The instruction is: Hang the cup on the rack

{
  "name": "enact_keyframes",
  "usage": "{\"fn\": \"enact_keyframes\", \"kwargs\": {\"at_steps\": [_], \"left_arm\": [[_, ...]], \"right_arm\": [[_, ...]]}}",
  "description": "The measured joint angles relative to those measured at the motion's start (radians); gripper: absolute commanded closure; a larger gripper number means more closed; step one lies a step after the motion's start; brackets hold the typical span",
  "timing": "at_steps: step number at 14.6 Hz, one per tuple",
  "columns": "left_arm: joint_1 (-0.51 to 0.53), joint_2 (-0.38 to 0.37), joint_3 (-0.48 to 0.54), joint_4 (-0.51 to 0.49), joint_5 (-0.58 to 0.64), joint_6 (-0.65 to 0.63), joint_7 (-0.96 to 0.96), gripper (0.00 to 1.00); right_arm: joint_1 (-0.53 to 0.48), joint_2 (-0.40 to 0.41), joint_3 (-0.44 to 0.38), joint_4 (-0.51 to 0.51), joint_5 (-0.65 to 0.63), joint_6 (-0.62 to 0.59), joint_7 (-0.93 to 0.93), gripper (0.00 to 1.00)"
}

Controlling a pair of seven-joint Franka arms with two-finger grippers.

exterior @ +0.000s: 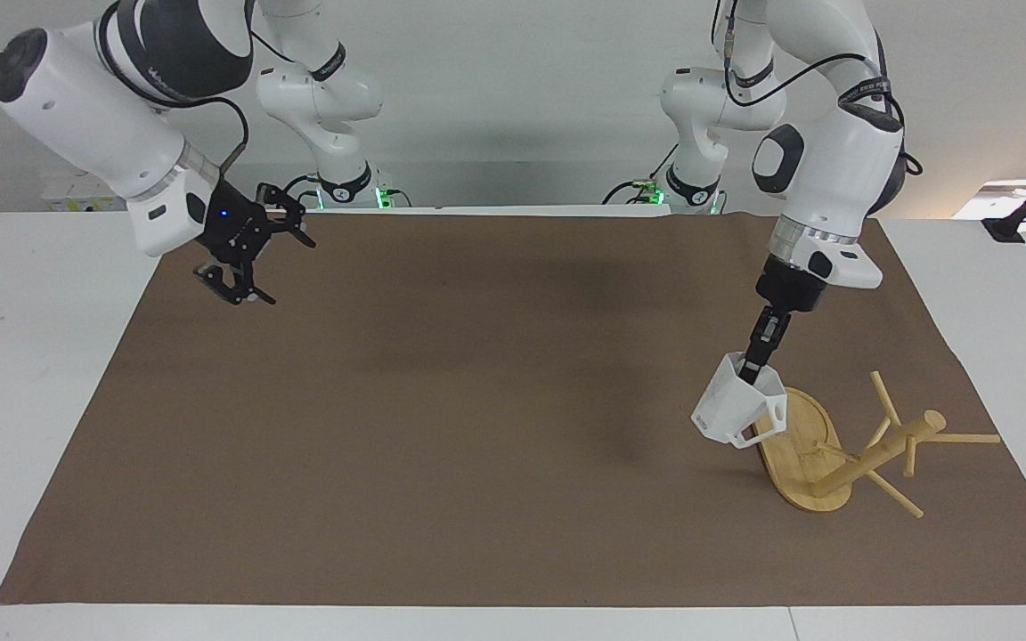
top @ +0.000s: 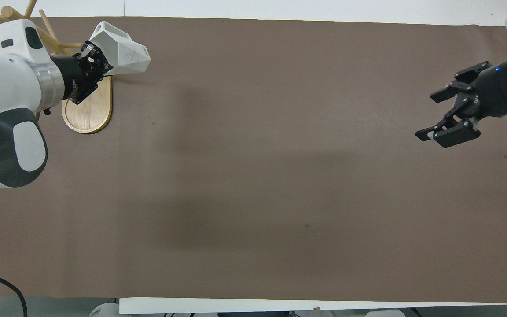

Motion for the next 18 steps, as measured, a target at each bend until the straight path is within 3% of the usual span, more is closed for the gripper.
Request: {"fn": "enact_keyframes", "kwargs": {"at_steps": [4,7,9,17,18], "left_arm": [[0.019,0.009,0.0,-0.066,-0.001,0.085,0.029,1.0],[0.043,0.027,0.0,-0.077,-0.001,0.09,0.153,1.0],[0.061,0.034,0.0,-0.078,-0.001,0.09,0.186,1.0],[0.114,0.048,0.0,-0.078,-0.001,0.098,0.208,1.0],[0.119,0.049,0.0,-0.078,-0.001,0.1,0.212,0.96]], "right_arm": [[-0.002,0.001,-0.004,0.076,-0.133,-0.109,0.333,0.0],[0.015,0.001,0.006,0.127,-0.294,-0.183,0.55,0.0],[0.038,0.001,0.009,0.137,-0.334,-0.201,0.663,0.0],[0.037,0.005,0.006,0.137,-0.336,-0.233,0.727,0.0],[0.035,0.005,0.005,0.137,-0.336,-0.237,0.735,0.0]]}}
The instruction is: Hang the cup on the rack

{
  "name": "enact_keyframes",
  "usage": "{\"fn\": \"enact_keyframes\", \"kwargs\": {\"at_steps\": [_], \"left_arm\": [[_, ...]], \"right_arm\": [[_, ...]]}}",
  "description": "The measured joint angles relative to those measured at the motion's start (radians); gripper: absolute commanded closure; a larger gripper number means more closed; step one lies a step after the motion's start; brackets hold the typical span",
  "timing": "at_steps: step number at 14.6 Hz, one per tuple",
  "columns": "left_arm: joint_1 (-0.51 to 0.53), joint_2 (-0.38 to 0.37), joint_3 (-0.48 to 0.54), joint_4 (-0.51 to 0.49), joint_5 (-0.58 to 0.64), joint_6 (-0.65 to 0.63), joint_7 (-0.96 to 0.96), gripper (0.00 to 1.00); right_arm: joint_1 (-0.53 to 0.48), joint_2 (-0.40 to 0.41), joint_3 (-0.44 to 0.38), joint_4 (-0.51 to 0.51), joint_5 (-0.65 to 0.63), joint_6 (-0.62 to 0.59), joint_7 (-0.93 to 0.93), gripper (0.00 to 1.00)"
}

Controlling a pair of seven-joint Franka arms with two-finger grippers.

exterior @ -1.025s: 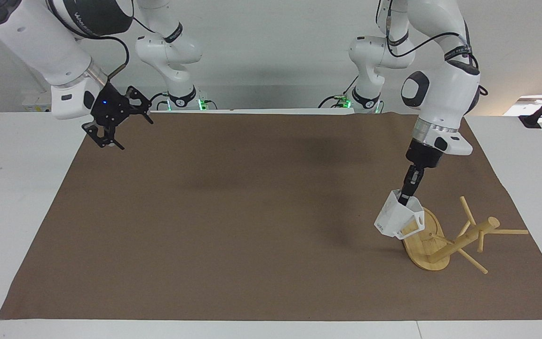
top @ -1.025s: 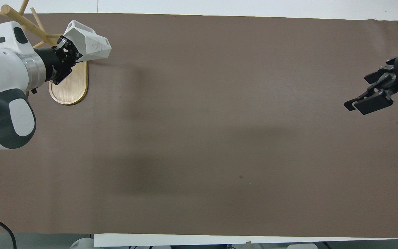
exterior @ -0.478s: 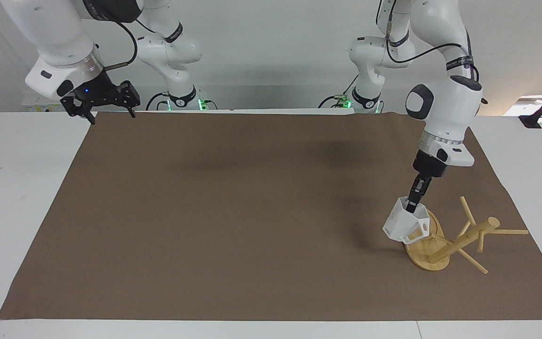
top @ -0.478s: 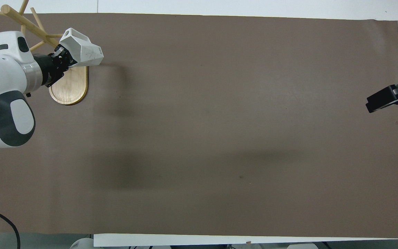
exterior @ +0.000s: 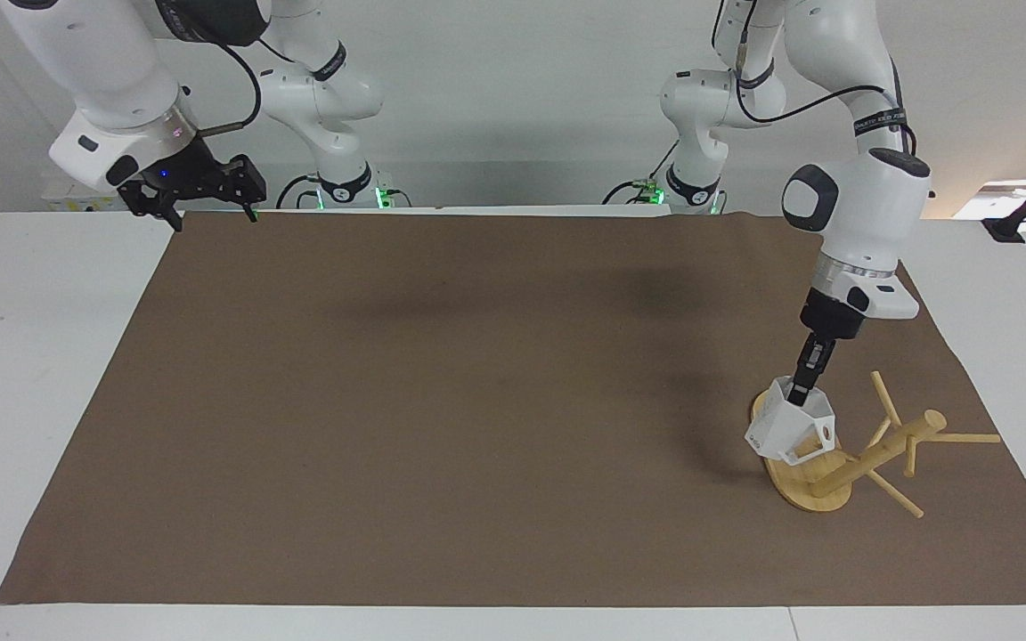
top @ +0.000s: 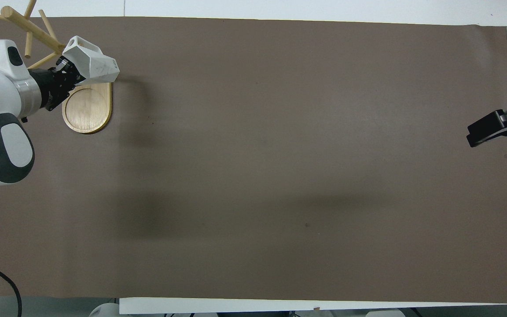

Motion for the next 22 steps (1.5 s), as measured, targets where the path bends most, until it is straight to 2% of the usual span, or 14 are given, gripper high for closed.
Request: {"fn": "enact_keyframes", "kwargs": {"at_steps": [3,4,5,8,10,13,15,19,22], "left_arm": [[0.018,0.001,0.0,0.001,0.0,0.003,0.047,0.27],[0.026,0.002,0.0,0.001,0.0,0.004,0.098,0.07],[0.039,0.003,0.0,0.006,0.0,0.004,0.157,0.0],[0.075,0.01,0.001,0.024,0.0,-0.001,0.254,0.0],[0.085,0.011,0.001,0.036,0.0,-0.079,0.268,0.0],[0.114,0.006,0.001,0.136,0.0,-0.36,0.277,0.0],[0.128,-0.027,0.001,0.216,0.001,-0.559,0.283,0.0],[0.127,-0.142,-0.007,0.265,0.05,-0.726,0.298,0.0],[0.124,-0.16,-0.016,0.361,0.173,-0.947,0.449,0.0]], "right_arm": [[0.001,0.0,0.0,0.001,0.0,-0.007,0.024,0.0],[0.001,0.0,0.001,0.001,0.0,-0.008,0.027,0.0],[0.001,0.0,0.001,0.001,0.0,-0.008,0.028,0.0],[0.001,0.0,0.002,0.002,0.0,-0.008,0.028,0.0],[0.001,0.0,0.002,0.002,0.0,-0.008,0.028,0.0],[0.001,0.0,0.002,0.002,0.0,-0.008,0.028,0.0],[0.001,0.0,0.002,0.002,0.0,-0.008,0.028,0.0],[-0.002,0.0,-0.003,0.002,0.004,-0.008,0.028,0.0],[-0.002,0.0,-0.004,0.003,0.005,-0.008,0.028,0.0]]}}
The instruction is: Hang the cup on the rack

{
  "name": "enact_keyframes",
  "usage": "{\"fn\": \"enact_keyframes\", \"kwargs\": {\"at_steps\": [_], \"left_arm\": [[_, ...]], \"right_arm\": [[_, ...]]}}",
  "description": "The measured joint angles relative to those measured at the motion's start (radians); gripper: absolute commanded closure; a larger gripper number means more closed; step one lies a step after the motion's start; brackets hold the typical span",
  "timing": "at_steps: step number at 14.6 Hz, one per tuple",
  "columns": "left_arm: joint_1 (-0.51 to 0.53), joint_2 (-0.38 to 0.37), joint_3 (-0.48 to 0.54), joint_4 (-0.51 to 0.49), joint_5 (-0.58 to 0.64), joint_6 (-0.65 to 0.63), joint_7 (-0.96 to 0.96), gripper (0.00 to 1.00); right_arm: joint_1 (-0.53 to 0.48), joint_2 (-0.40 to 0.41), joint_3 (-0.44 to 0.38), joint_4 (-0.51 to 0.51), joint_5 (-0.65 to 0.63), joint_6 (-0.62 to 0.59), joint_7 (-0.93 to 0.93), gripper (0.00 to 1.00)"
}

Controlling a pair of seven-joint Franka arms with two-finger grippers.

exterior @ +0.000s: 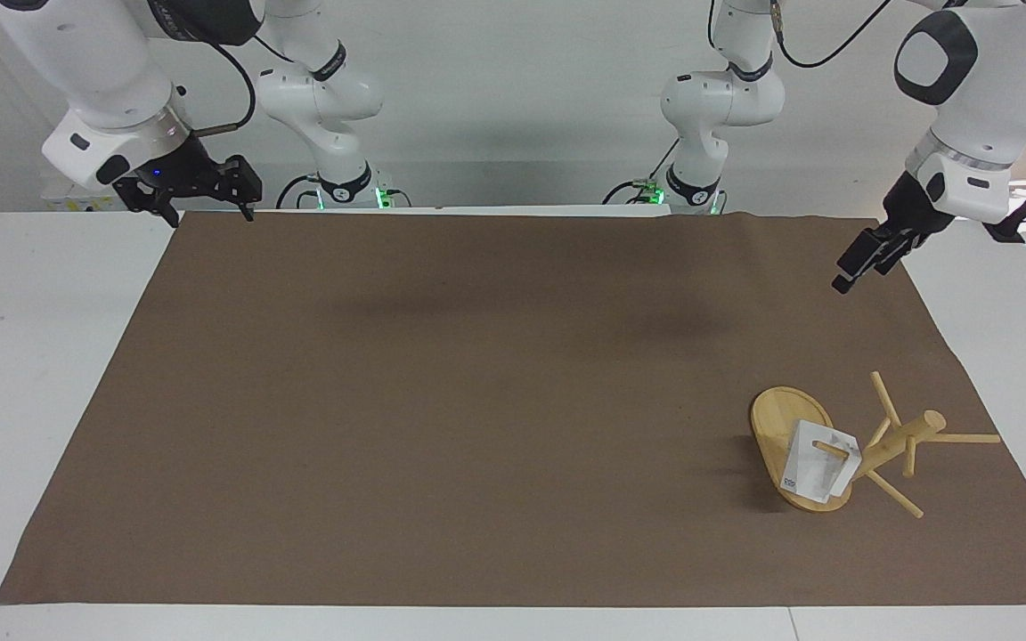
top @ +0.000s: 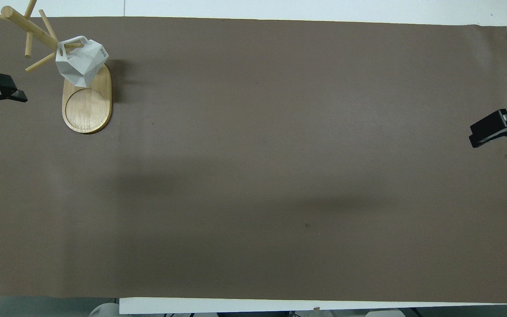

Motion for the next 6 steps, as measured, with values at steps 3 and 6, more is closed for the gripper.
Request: {"fn": "enact_keyframes", "kwargs": {"at_steps": [3,6], "left_arm": [[0.0,0.003,0.0,0.043,0.028,-0.073,0.088,0.0],[0.001,0.025,0.0,0.101,0.03,-0.155,0.155,0.0]], "right_arm": [[0.0,0.0,0.0,0.0,0.0,0.0,0.0,0.0],[0.0,0.0,0.0,0.001,0.0,0.0,0.0,0.0]]}}
